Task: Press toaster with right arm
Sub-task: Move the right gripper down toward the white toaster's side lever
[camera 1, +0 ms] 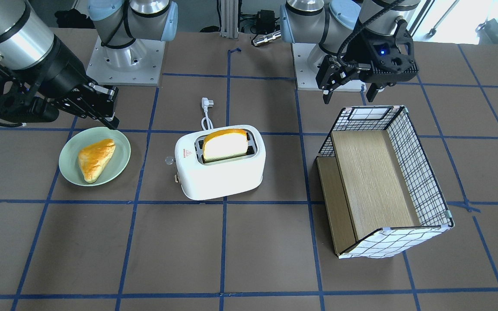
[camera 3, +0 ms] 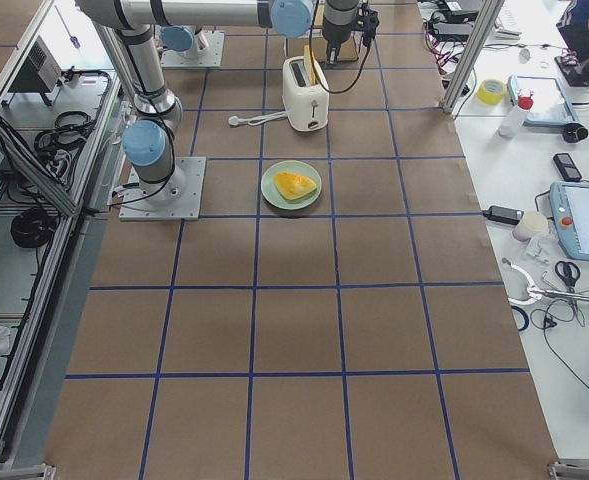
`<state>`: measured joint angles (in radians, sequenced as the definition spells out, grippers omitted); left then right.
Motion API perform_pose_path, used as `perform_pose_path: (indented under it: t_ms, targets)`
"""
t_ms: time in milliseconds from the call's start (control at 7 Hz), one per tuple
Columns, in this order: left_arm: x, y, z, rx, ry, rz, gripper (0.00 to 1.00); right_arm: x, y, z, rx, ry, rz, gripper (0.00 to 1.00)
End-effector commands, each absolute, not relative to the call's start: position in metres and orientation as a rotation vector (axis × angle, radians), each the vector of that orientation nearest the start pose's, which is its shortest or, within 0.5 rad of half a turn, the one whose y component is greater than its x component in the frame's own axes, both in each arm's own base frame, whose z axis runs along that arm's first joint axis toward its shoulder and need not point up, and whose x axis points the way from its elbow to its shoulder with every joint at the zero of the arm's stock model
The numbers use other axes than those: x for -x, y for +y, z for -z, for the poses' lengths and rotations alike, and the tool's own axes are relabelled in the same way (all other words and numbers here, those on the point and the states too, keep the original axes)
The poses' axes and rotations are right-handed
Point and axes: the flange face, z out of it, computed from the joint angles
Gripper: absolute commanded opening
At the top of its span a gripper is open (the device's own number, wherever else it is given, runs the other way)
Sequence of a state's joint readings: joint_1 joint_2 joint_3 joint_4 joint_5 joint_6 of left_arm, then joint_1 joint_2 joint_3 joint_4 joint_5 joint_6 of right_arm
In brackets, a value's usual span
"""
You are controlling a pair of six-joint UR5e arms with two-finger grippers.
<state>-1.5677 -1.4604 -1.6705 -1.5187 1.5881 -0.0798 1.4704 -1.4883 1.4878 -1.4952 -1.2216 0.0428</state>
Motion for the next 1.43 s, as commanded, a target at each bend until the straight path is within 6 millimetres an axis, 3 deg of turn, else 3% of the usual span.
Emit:
perform_pose_path:
  t_ms: [0,143,571,857,1286]
  targets:
    - [0.13,-0.451,-0.496,0.13,3.123,0.099,1.0,-0.117,-0.532,-0.426,-0.116,2.58,-0.186,0.0]
    - [0.13,-0.451,-0.496,0.13,3.123,0.099,1.0,-0.116,-0.532,-0.4,-0.143,2.448,-0.194,0.0]
    - [0.13,-0.451,-0.496,0.13,3.123,0.099,1.0,-0.114,-0.533,-0.333,-0.078,2.444,-0.095,0.0]
    - [0.13,-0.451,-0.496,0.13,3.123,0.099,1.0,-0.114,-0.532,-0.311,-0.069,2.446,-0.073,0.0]
    - [0.13,-0.451,-0.496,0.13,3.121,0.099,1.0,-0.115,-0.529,-0.294,-0.068,2.446,-0.07,0.0]
